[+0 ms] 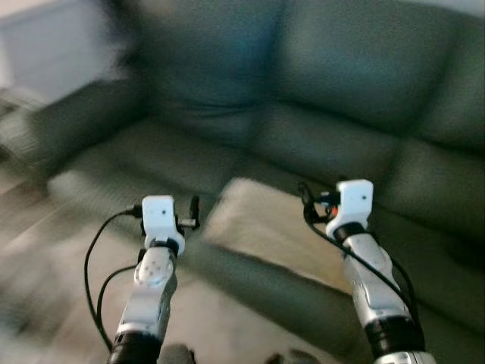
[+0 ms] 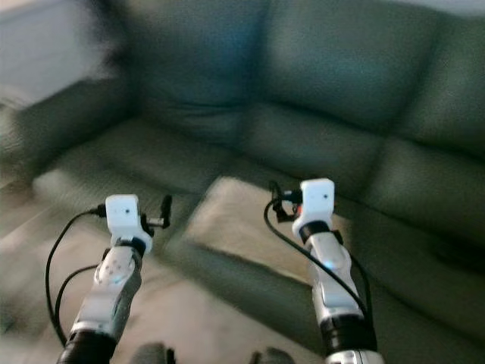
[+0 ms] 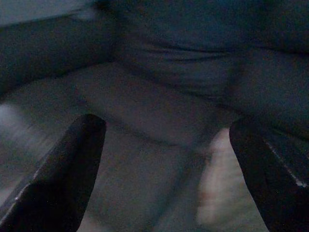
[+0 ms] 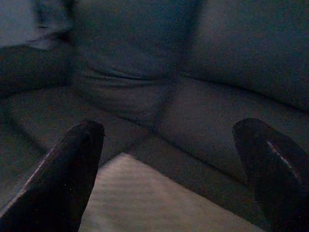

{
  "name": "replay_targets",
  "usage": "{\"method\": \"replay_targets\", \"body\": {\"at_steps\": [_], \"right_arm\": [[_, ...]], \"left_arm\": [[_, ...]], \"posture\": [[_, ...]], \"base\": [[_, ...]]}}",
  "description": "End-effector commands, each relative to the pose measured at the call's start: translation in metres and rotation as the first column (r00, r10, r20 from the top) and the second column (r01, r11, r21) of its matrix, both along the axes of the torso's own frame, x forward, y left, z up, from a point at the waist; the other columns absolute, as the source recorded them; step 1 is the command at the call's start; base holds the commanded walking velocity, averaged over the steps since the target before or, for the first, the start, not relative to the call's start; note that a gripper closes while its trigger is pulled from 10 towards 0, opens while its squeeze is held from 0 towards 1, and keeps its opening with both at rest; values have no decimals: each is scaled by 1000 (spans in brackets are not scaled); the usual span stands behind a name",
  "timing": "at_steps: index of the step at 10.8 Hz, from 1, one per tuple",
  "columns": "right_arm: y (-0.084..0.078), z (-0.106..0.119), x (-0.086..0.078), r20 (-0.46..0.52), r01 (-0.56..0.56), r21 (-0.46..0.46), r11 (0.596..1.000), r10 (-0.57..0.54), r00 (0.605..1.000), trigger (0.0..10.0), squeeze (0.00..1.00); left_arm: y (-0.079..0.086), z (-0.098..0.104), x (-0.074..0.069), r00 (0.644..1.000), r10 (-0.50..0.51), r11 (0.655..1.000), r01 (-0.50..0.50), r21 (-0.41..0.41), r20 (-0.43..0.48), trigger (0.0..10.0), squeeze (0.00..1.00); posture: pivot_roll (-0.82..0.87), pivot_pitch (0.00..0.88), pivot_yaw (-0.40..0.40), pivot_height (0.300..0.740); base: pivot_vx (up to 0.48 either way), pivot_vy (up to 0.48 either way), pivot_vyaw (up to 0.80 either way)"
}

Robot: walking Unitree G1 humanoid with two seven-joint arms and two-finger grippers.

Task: Move the pillow to the sofa

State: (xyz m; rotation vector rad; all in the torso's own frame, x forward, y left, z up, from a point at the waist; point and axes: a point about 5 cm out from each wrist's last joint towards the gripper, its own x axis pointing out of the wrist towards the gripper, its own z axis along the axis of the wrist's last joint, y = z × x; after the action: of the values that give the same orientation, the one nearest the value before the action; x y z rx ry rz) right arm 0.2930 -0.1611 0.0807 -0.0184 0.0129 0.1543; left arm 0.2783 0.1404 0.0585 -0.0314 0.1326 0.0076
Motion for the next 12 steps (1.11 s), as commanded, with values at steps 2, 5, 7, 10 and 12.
{"method": "replay_targets", "body": {"at_steps": [2, 5, 7, 10, 12], "right_arm": [[8, 2, 0, 12, -25, 16, 1000, 25, 1000, 10000, 0], [8, 3, 1, 20, -38, 7, 999, 38, 999, 10000, 0], [8, 3, 1, 22, -40, 5, 999, 40, 999, 10000, 0], [10, 3, 1, 23, -44, 6, 999, 44, 999, 10000, 0], [10, 3, 1, 22, -47, 7, 999, 47, 999, 10000, 0]], "left_arm": [[5, -4, -2, 1000, 14, 1000, -14, 15, -11, 10000, 0], [2, -4, -1, 1000, 14, 1000, -13, 15, -6, 10000, 0], [2, -4, -1, 1000, 16, 1000, -16, 26, -7, 10000, 0], [0, -6, -1, 1000, 25, 999, -24, 41, -15, 10000, 0], [1, -6, -1, 1000, 24, 997, -23, 69, -10, 10000, 0]], "posture": [[-71, 56, -56, 740], [-73, 61, -58, 740], [-74, 62, -58, 740], [-76, 67, -59, 740], [-76, 68, -59, 740]], "base": [[0, 480, 381], [0, 480, 683], [0, 480, 738], [0, 480, 735], [0, 240, 728]]}}
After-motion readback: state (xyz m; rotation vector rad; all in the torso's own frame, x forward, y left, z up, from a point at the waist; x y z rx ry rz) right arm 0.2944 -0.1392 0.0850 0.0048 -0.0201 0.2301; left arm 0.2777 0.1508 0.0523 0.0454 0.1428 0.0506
